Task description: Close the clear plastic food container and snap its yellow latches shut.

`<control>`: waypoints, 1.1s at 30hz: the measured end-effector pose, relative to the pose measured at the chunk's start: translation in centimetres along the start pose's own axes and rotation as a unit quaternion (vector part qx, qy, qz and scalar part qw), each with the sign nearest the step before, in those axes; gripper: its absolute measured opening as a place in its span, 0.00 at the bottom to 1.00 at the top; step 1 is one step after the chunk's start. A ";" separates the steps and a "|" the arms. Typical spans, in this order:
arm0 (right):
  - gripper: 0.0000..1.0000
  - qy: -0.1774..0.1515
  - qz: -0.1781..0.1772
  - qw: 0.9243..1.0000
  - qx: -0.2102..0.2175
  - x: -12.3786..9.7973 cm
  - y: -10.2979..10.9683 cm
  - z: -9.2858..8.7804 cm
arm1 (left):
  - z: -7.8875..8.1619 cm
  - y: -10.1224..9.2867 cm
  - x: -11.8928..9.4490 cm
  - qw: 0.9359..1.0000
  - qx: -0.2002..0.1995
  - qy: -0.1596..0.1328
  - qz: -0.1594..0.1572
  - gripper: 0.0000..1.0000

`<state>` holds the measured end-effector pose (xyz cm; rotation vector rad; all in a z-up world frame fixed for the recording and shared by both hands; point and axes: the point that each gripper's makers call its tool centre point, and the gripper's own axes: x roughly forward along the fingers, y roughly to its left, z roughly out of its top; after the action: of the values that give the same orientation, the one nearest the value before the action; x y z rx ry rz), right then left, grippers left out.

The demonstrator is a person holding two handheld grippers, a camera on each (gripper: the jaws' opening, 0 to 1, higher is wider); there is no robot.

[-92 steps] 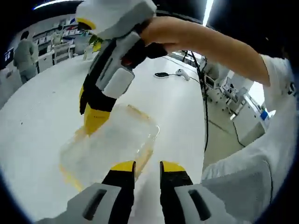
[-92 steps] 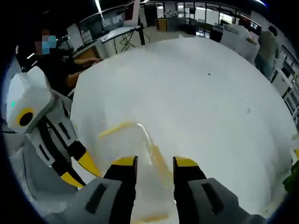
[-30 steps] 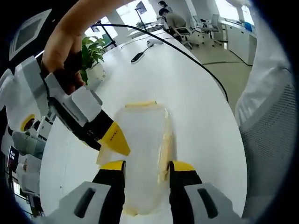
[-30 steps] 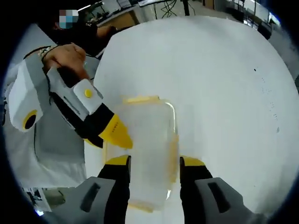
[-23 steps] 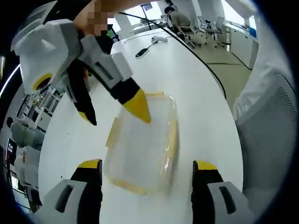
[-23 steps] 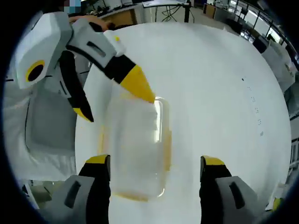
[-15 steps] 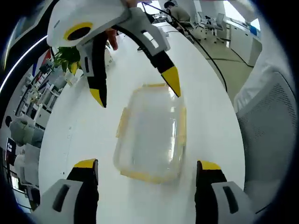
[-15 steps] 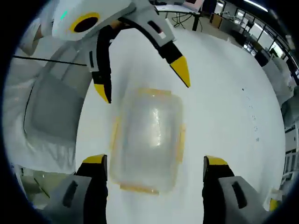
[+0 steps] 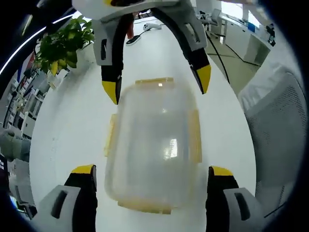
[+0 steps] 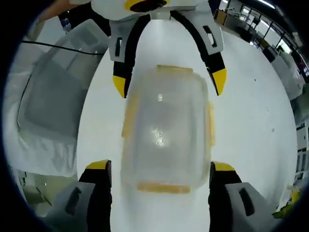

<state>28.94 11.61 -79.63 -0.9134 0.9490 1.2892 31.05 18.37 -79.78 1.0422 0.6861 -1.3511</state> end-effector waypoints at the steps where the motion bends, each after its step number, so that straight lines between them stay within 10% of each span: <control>1: 0.76 0.004 -0.012 1.000 -0.003 0.1 -0.4 0.0 | 0.0 -0.1 0.1 1.000 -0.006 0.000 -0.005 0.84; 13: 0.77 0.015 -0.006 1.000 -0.006 1.1 -0.6 -0.3 | -0.8 0.3 -0.3 1.000 -0.010 -0.005 0.009 0.76; 33: 0.78 0.006 0.024 0.998 -0.052 5.0 1.6 9.6 | -10.0 -3.0 -5.0 0.997 -0.066 0.012 0.032 0.78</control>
<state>28.12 22.46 -80.91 -0.9845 0.9262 1.3858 29.10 29.72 -80.12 0.9671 0.7438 -1.2240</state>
